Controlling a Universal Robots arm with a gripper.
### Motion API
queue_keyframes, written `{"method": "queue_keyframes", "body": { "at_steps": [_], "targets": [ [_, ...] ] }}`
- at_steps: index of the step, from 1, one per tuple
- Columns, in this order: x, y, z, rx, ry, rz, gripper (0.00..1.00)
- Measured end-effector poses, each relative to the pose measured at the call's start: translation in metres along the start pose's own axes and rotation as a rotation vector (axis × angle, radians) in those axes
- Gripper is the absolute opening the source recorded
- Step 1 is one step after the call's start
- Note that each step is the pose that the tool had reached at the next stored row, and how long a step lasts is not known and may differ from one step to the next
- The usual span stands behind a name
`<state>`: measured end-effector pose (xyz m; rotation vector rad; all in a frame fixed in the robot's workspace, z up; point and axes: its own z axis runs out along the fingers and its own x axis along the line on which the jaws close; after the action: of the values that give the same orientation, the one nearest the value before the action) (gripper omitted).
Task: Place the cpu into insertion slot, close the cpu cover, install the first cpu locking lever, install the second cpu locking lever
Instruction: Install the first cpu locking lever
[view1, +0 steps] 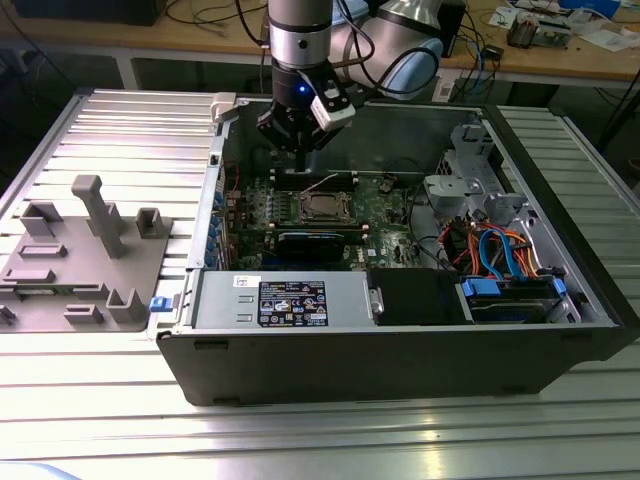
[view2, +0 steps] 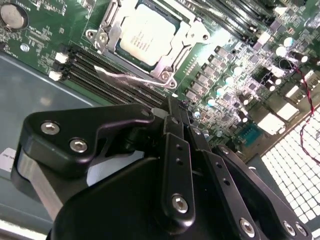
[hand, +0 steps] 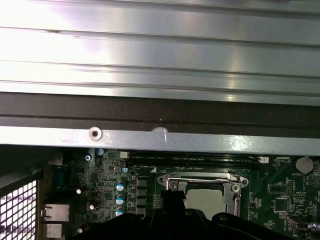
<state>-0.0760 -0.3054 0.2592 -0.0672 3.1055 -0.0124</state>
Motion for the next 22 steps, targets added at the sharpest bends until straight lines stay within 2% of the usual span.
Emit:
{"method": "queue_keyframes", "body": {
  "at_steps": [2, 3, 4, 6, 7, 9, 13, 18, 22],
  "targets": [
    [-0.0001, 0.0, 0.0, -0.0001, 0.0001, 0.0, 0.11],
    [-0.0002, 0.0, 0.0001, -0.0035, -0.0003, 0.0, 0.11],
    [-0.0001, 0.0, 0.0002, -0.0158, -0.0006, 0.0, 0.11],
    [0.0, -0.0008, 0.0005, -0.0462, -0.0019, 0.002, 0.11],
    [0.0, -0.0016, 0.0017, -0.0578, -0.0025, 0.006, 0.11],
    [-0.0001, -0.0017, 0.0048, -0.0574, -0.0032, 0.037, 0.11],
    [-0.001, -0.0018, 0.0095, -0.0607, -0.0036, 0.042, 0.11],
    [-0.0103, -0.0022, 0.0127, -0.0662, -0.0038, 0.044, 0.11],
    [-0.014, -0.0023, 0.0154, -0.068, -0.0039, 0.05, 0.11]
  ]
}}
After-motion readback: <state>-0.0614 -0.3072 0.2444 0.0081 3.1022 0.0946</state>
